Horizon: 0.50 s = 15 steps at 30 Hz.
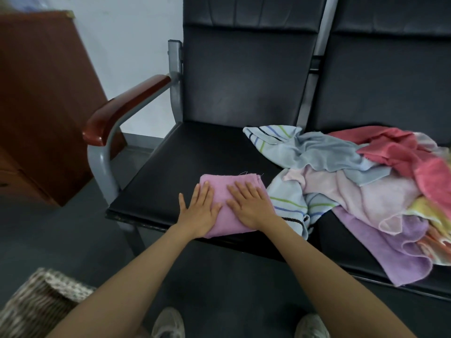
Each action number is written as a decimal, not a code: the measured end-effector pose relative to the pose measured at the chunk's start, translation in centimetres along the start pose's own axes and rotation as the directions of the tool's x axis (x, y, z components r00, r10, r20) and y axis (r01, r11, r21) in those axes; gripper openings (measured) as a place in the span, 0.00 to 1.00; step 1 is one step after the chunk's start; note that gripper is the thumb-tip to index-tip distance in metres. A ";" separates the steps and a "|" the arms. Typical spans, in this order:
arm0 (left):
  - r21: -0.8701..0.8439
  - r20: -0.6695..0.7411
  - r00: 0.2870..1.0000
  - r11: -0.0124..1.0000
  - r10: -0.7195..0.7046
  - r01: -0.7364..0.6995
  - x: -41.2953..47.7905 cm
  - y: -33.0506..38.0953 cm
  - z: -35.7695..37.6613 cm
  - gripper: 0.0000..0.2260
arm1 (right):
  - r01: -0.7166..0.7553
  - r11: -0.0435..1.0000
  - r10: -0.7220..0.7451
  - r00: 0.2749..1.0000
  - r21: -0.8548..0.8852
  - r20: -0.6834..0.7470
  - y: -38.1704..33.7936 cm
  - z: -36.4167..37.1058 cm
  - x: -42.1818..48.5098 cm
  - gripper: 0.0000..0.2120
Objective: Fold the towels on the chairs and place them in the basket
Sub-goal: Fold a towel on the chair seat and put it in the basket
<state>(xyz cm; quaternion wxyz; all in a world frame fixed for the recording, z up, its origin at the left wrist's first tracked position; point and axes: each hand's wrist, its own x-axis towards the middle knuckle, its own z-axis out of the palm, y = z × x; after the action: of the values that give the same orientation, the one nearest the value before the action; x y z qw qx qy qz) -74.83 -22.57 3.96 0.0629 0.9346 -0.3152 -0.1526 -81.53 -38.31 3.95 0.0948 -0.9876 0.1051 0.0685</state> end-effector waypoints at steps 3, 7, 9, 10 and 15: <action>-0.016 0.007 1.000 1.000 0.011 -0.011 0.0 -0.1 0.1 0.27 | -0.062 0.995 0.061 0.998 0.083 0.006 1.2 -0.2 -0.5 0.26; -0.160 -0.126 0.981 0.979 -0.150 0.129 -0.1 0.7 0.4 0.33 | -0.158 0.979 0.162 0.987 0.132 -0.019 2.0 0.0 -1.2 0.28; -0.188 -0.230 0.934 0.954 -0.275 0.234 -0.1 1.1 0.1 0.34 | -0.175 0.978 0.181 0.982 0.115 -0.050 1.8 0.1 -1.3 0.29; -0.187 -0.238 0.920 0.944 -0.313 0.272 -0.1 1.1 -0.4 0.32 | -0.175 0.979 0.183 0.980 0.102 -0.075 1.5 0.0 -1.3 0.29; -0.245 -0.076 0.919 0.901 -0.387 0.359 -0.1 -0.6 -2.6 0.15 | -0.183 0.983 0.186 0.955 0.033 -0.230 0.0 -0.8 -1.3 0.25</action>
<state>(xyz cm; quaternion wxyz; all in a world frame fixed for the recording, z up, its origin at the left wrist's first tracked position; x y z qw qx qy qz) -73.74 -21.95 6.35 0.1575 0.9719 -0.1061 -0.1389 -82.70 -38.23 4.88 0.0808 -0.9741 0.2075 -0.0396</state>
